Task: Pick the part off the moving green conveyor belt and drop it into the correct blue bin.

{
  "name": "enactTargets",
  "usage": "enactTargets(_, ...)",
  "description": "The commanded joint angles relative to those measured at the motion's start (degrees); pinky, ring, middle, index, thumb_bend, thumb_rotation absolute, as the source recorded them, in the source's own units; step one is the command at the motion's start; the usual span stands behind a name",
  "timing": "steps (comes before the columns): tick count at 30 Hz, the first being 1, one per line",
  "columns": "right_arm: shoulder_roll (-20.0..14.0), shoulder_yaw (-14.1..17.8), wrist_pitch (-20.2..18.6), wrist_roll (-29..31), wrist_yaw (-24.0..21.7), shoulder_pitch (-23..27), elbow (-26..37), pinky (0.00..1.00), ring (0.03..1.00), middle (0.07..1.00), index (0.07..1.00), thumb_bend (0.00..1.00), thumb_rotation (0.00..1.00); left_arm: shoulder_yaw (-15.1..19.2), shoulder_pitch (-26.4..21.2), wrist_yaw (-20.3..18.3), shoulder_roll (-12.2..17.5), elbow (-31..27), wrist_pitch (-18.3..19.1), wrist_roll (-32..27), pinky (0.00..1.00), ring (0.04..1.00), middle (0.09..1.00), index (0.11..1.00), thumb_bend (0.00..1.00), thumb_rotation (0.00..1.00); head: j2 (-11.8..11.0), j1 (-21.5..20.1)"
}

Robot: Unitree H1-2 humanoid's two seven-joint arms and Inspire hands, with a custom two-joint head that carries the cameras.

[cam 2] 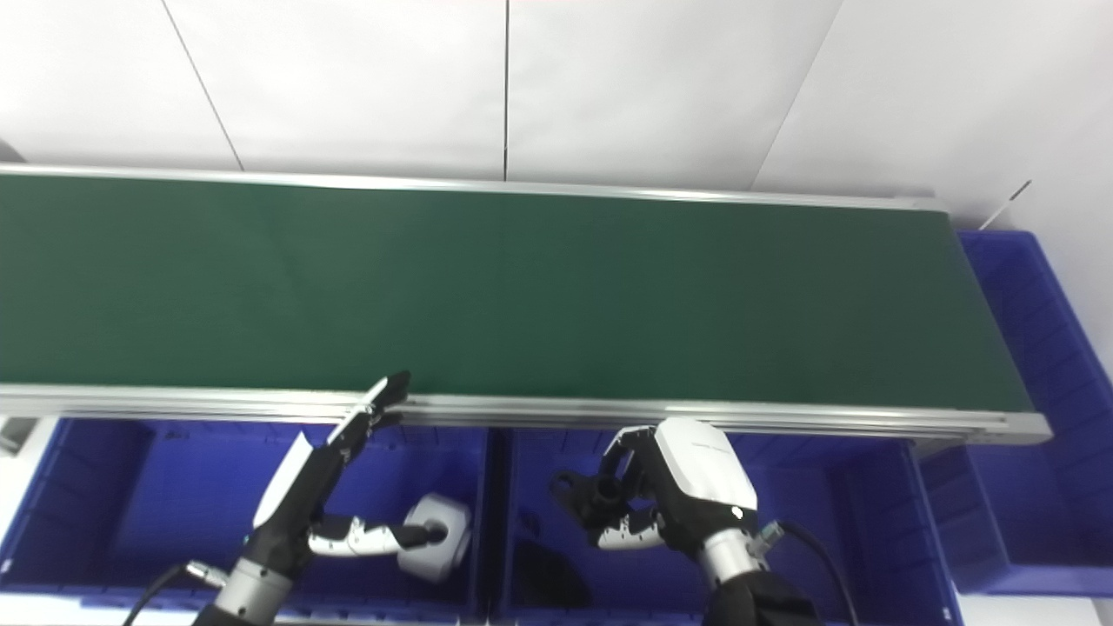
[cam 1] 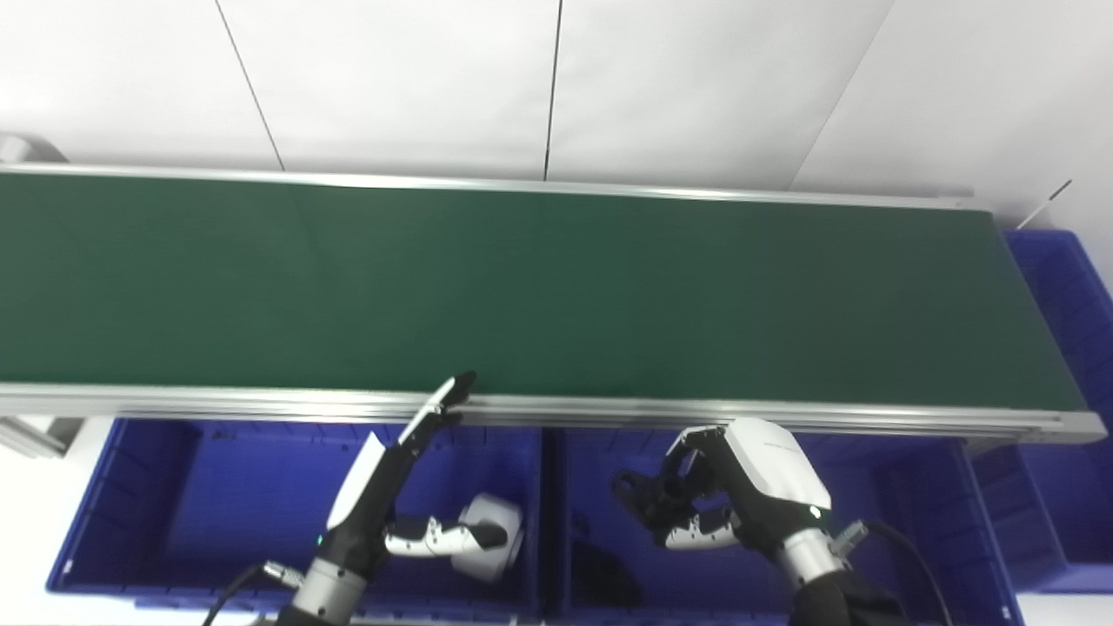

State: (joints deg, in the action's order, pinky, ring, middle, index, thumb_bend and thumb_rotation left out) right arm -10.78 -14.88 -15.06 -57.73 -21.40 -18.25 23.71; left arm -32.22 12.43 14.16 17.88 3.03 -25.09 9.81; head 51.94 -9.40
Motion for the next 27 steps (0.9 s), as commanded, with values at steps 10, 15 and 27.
enactTargets(10,-0.8,-5.5,-0.6,-6.8,0.5,4.8,-9.7,0.73,0.725,0.68,0.639,0.64,0.12,5.1,1.5,-6.4,-2.1,-3.4,-1.8,-2.2,0.89,0.933,0.955,0.946,0.85,0.48,0.9,-1.5)
enactTargets(15,-1.9,-6.4,-1.2,-6.4,-3.5,4.5,-7.9,0.85,0.846,0.853,0.839,0.77,0.31,6.4,2.1,-7.6,-3.0,-3.6,-1.8,-1.4,0.88,0.926,0.952,0.948,0.85,0.49,0.8,-1.2)
enactTargets(27,-1.4,0.6,9.1,17.3,7.3,-3.7,-0.1,0.88,0.948,0.957,0.934,0.79,0.41,8.2,4.1,-10.3,-4.1,-4.9,-1.8,-1.5,0.88,0.929,0.952,0.938,0.86,0.47,0.8,0.2)
